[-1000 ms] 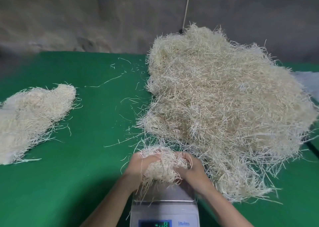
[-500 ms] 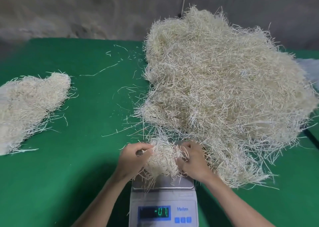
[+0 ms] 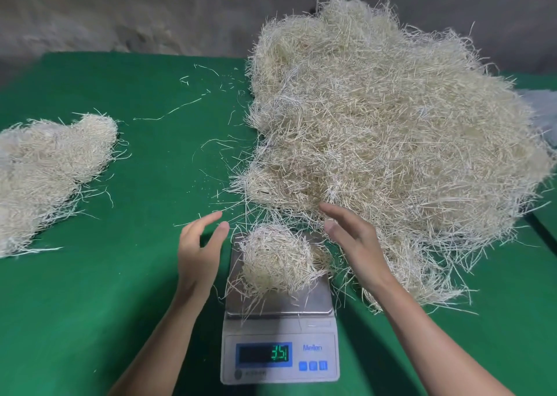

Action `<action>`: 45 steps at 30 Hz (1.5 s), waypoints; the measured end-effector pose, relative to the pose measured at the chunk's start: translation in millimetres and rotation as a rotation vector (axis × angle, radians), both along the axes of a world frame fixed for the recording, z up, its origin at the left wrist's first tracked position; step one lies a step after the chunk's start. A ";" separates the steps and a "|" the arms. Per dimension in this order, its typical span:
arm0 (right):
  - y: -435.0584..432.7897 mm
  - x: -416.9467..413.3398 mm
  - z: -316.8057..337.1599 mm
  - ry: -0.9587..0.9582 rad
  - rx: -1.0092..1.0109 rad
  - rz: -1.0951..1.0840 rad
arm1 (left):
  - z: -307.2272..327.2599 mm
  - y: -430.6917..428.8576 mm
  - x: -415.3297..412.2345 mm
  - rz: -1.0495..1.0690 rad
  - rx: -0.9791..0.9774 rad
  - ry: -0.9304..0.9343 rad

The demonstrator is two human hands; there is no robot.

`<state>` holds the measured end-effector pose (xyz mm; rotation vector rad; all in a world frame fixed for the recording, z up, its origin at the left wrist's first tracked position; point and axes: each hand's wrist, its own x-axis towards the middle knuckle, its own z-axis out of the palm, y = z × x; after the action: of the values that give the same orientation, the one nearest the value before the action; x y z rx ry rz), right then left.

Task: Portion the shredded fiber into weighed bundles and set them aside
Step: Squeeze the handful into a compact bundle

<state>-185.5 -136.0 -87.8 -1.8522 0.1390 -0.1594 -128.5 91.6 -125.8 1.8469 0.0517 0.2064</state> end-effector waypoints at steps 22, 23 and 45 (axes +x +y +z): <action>4.5 7.0 -10.4 0.004 0.040 0.005 | 2.9 -5.1 7.0 -0.034 -0.167 0.003; 5.2 7.0 -10.9 0.008 0.045 0.007 | 3.1 -5.8 7.7 -0.040 -0.164 0.004; -83.1 133.6 26.2 -0.075 -1.075 -0.220 | 109.8 -123.7 80.3 -0.397 -0.088 0.045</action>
<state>-51.9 -219.1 -61.6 -2.8925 0.2321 -0.5329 -48.2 -32.1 -16.0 1.7348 -0.2687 -0.1136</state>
